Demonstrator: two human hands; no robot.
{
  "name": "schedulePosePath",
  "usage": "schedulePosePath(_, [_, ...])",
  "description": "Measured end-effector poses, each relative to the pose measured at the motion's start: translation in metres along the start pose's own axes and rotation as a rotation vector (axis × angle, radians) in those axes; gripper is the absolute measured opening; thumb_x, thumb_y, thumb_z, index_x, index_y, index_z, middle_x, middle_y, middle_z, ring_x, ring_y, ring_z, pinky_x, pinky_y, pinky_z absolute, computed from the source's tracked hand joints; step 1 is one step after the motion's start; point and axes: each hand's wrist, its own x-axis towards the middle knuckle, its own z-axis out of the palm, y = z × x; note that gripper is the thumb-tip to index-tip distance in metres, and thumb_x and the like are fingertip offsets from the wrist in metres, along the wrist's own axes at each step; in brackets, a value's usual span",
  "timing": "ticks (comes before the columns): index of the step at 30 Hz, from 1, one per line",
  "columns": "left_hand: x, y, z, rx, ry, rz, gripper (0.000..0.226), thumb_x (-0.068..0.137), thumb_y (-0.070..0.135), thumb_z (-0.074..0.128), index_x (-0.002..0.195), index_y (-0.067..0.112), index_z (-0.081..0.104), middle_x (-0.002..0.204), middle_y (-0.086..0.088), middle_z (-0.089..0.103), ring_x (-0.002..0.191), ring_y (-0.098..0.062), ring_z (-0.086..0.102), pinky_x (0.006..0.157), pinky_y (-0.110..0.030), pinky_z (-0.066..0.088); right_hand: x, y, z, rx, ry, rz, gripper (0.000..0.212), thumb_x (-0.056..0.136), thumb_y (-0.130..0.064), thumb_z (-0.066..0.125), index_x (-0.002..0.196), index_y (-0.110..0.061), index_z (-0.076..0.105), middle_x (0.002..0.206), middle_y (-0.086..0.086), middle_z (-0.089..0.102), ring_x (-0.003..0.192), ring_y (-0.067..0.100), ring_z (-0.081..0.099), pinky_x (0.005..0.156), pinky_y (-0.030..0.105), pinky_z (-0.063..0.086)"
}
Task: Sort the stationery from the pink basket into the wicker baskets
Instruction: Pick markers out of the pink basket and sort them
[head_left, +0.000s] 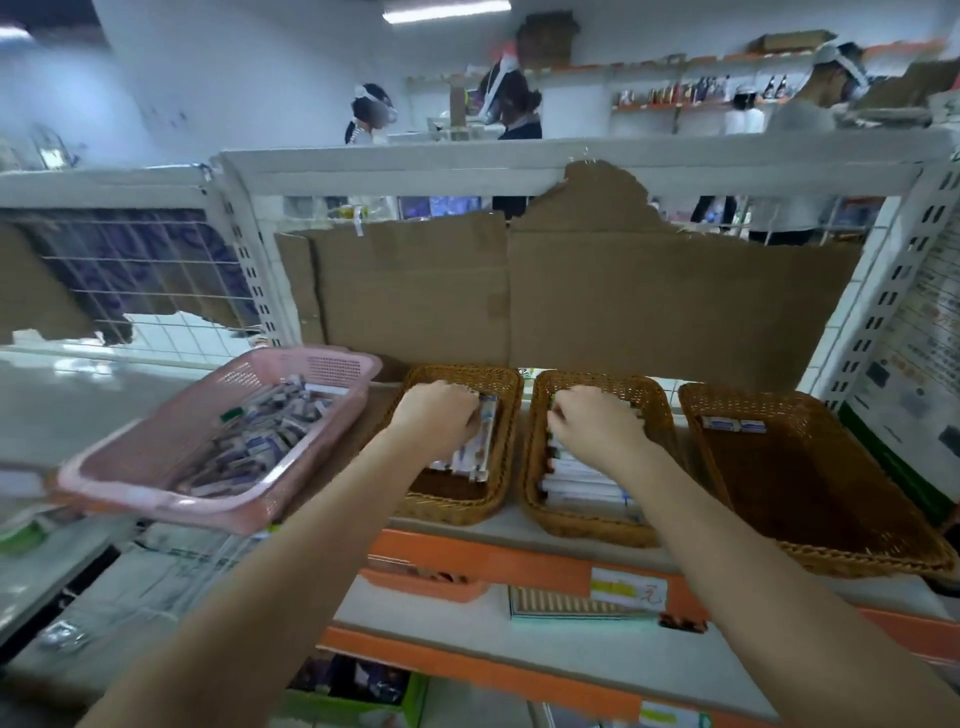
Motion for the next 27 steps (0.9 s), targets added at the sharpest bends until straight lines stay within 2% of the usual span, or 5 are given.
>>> schedulePosePath(5, [-0.046, -0.08, -0.011, 0.016, 0.065, -0.066, 0.031, 0.095, 0.035, 0.042, 0.105, 0.015, 0.064, 0.106, -0.008, 0.066, 0.099, -0.03, 0.062, 0.072, -0.036, 0.047, 0.026, -0.084, -0.003, 0.029, 0.073, -0.06, 0.029, 0.099, -0.026, 0.037, 0.076, -0.012, 0.048, 0.075, 0.003, 0.046, 0.077, 0.025, 0.053, 0.061, 0.031, 0.036])
schedulePosePath(11, [-0.094, -0.181, -0.005, 0.044, 0.049, -0.148, 0.027, 0.093, 0.029, 0.045, 0.104, 0.016, 0.066, 0.106, -0.006, 0.068, 0.097, -0.027, 0.063, 0.063, -0.029, 0.036, 0.058, -0.194, 0.012, 0.097, 0.113, -0.094, 0.029, 0.098, -0.028, 0.039, 0.098, -0.011, 0.062, 0.096, 0.008, 0.059, 0.091, 0.027, 0.057, 0.066, 0.031, 0.039])
schedulePosePath(16, [-0.125, -0.249, 0.016, 0.022, 0.023, -0.19, 0.023, 0.096, 0.03, 0.044, 0.102, 0.017, 0.062, 0.094, 0.0, 0.067, 0.072, -0.019, 0.056, 0.056, -0.025, 0.037, 0.081, -0.271, 0.038, 0.11, 0.07, -0.121, 0.026, 0.097, -0.026, 0.042, 0.098, -0.009, 0.062, 0.101, 0.01, 0.062, 0.091, 0.028, 0.06, 0.066, 0.033, 0.044])
schedulePosePath(22, [-0.137, -0.298, 0.052, -0.046, -0.006, -0.19, 0.026, 0.098, 0.03, 0.043, 0.112, 0.019, 0.06, 0.097, 0.0, 0.065, 0.079, -0.021, 0.061, 0.059, -0.029, 0.045, 0.113, -0.314, 0.072, 0.124, -0.03, -0.151, 0.022, 0.097, -0.025, 0.041, 0.082, -0.013, 0.052, 0.096, 0.009, 0.061, 0.087, 0.026, 0.058, 0.065, 0.032, 0.042])
schedulePosePath(27, [-0.129, -0.324, 0.084, -0.044, -0.073, -0.18, 0.037, 0.099, 0.044, 0.037, 0.099, 0.016, 0.062, 0.095, -0.003, 0.065, 0.087, -0.023, 0.061, 0.065, -0.03, 0.045, 0.131, -0.323, 0.105, 0.137, -0.08, -0.128, 0.021, 0.096, -0.024, 0.042, 0.087, -0.013, 0.057, 0.097, 0.008, 0.061, 0.087, 0.025, 0.059, 0.073, 0.034, 0.049])
